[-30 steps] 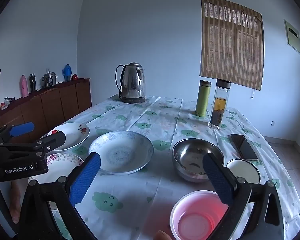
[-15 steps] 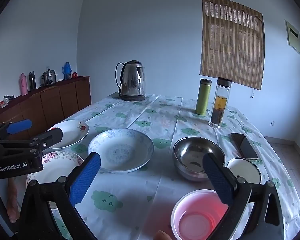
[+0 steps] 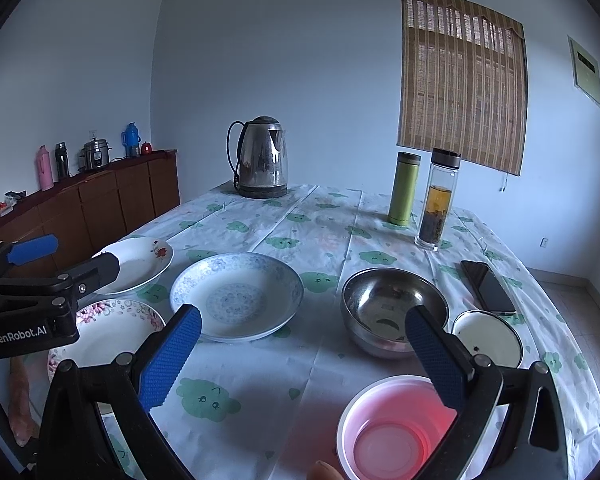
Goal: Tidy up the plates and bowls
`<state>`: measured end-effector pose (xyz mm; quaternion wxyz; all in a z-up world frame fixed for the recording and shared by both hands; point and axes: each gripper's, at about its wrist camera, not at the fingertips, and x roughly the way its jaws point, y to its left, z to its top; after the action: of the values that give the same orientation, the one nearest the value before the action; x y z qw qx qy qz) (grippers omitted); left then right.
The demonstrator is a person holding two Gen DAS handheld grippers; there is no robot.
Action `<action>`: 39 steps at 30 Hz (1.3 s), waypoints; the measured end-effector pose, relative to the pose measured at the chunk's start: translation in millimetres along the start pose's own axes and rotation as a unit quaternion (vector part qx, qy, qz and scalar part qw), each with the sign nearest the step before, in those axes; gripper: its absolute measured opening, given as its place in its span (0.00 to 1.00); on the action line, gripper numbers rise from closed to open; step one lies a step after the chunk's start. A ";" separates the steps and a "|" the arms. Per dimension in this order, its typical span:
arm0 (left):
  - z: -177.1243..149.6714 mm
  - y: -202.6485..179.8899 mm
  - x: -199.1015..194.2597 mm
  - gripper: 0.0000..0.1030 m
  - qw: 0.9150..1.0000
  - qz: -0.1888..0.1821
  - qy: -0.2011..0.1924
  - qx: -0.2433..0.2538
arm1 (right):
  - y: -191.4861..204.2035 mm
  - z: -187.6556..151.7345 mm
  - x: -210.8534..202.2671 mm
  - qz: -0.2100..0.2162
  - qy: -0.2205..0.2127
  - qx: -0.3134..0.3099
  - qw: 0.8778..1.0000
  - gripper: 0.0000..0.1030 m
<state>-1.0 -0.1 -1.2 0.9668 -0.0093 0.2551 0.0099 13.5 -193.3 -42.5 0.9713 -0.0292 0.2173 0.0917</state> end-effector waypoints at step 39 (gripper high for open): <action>-0.6 -4.6 2.0 1.00 1.000 0.000 0.000 0.007 | -2.8 -0.1 1.9 -0.001 0.002 0.000 1.000 1.00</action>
<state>0.5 -4.7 -2.7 0.9669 -0.0022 0.2550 0.0077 15.7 -195.7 -43.3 0.9710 -0.0297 0.2191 0.0905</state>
